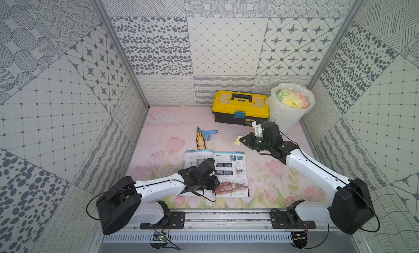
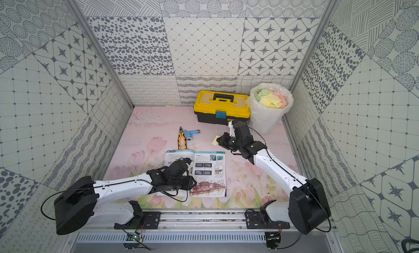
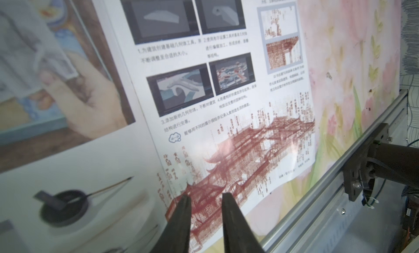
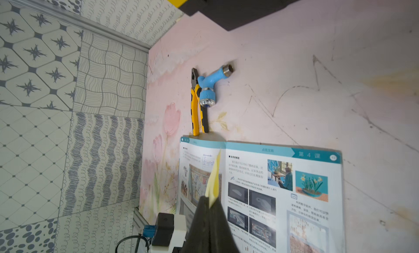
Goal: Peel off the used sticky note
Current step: Place the note in the trash bin.
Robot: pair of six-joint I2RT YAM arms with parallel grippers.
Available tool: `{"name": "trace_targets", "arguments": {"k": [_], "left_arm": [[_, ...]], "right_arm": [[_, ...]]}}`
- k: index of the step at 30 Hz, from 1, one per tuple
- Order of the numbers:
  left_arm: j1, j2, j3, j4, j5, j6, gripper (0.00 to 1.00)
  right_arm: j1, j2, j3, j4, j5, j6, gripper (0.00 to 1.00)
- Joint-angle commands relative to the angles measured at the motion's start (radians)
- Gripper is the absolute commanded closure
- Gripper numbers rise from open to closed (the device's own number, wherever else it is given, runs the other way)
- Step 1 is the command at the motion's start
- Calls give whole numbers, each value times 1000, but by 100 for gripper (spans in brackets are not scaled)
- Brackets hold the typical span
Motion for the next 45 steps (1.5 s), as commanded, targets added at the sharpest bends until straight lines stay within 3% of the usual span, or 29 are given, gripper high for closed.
{"name": "trace_targets", "arguments": {"k": [1,12,21,29,40,45], "left_arm": [[8,-12,36,-38,-10,22,69],[17,-52,80,-31,-22,26,63],[25,-87,89,-30,-34,38,61],[25,-99,93,-40,-44,49,61],[27,-97,102,-43,-48,48,61],[27,-92,112,-47,-49,54,61]], "right_arm": [[-66,-36,92,-25,-15,-73,100],[-307,42,383,-55,-71,-111,100],[-518,220,593,-57,-98,-98,100],[-640,374,699,-75,-75,-115,100],[-681,439,794,-171,-57,-165,59],[-691,404,816,-223,-22,-205,48]]}}
